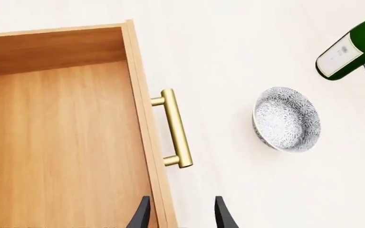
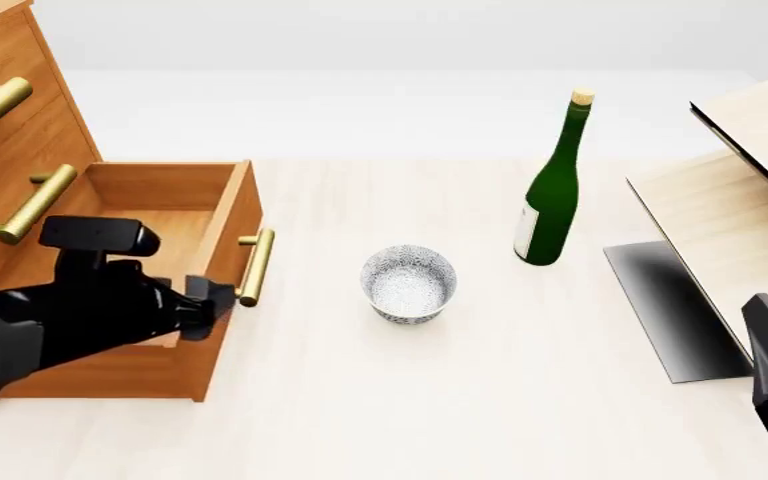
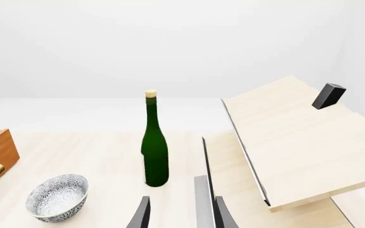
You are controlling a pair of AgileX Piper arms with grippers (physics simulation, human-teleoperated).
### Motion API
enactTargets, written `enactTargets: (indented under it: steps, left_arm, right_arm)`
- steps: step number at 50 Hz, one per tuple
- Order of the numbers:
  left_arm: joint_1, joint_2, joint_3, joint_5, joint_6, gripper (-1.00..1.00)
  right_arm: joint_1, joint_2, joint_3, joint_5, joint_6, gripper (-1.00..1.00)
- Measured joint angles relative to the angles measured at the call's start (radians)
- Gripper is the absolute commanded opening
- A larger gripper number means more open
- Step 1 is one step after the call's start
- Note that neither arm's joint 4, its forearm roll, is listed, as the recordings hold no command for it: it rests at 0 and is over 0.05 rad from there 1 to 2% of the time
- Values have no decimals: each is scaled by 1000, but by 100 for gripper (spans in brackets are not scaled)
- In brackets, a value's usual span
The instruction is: Put the bowl in the bottom drawer of the cabinet and close it.
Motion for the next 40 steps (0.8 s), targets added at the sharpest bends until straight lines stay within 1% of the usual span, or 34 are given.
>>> enactTargets:
  steps: [19,28,40]
  left_arm:
    - [-9,-160,-10,81,27,100]
    - [-32,-231,-29,116,25,100]
    - [-76,-272,-76,142,24,100]
  right_arm:
    - [0,0,0,0,0,100]
    - [0,0,0,0,0,100]
    - [0,0,0,0,0,100]
